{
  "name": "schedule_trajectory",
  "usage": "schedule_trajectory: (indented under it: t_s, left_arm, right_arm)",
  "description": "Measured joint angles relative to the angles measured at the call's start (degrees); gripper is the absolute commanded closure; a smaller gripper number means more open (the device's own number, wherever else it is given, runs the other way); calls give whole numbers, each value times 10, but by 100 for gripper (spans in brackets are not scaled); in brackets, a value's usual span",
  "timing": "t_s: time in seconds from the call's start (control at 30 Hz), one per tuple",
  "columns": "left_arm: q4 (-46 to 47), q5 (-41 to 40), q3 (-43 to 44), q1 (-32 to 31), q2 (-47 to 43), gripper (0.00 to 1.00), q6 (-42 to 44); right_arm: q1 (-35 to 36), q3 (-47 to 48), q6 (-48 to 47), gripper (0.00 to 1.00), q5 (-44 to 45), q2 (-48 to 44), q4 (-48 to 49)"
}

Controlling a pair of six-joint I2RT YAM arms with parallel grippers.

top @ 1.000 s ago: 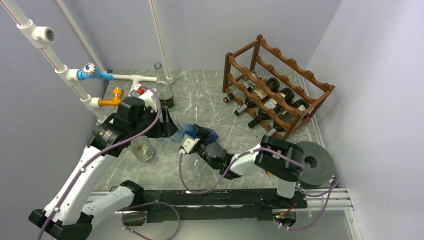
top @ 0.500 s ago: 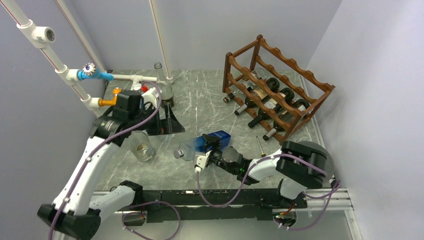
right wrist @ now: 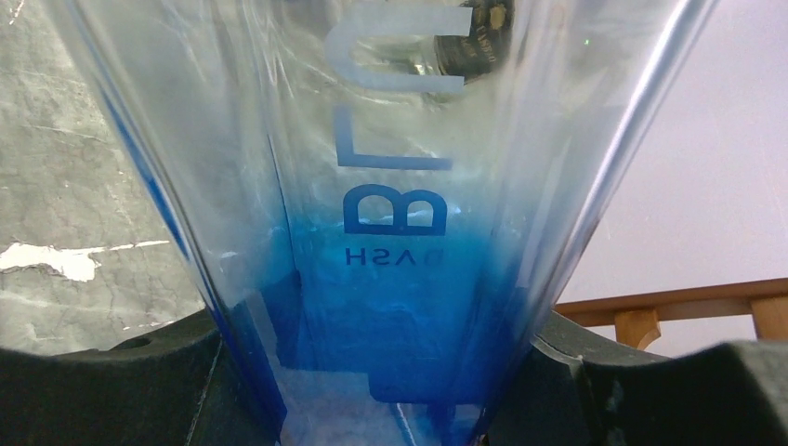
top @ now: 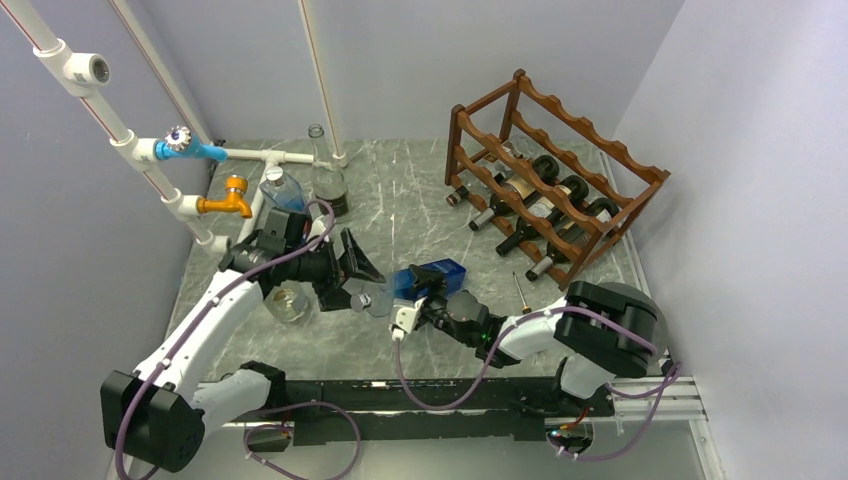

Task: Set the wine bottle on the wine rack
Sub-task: Pick up the wine bottle from the center of the board.

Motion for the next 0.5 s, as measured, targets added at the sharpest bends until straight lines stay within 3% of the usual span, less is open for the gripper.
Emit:
schedule_trajectory:
  t_s: [0.27, 0.33, 0.4, 0.5]
  left_arm:
    - [88, 29, -68, -28, -3, 1, -121]
    - [103, 27, -68, -34, -2, 5, -141]
    - [115, 23, -68, -37, -3, 17, -158]
    - [142, 13, -86, -43, -4, 46, -184]
  right_arm:
    - [-1, 2, -15, 100, 0, 13, 9]
    - [-1, 4, -16, 100, 2, 16, 11]
    - [-3, 5, -13, 100, 3, 18, 16]
    - [-6, 6, -7, 97, 8, 20, 21]
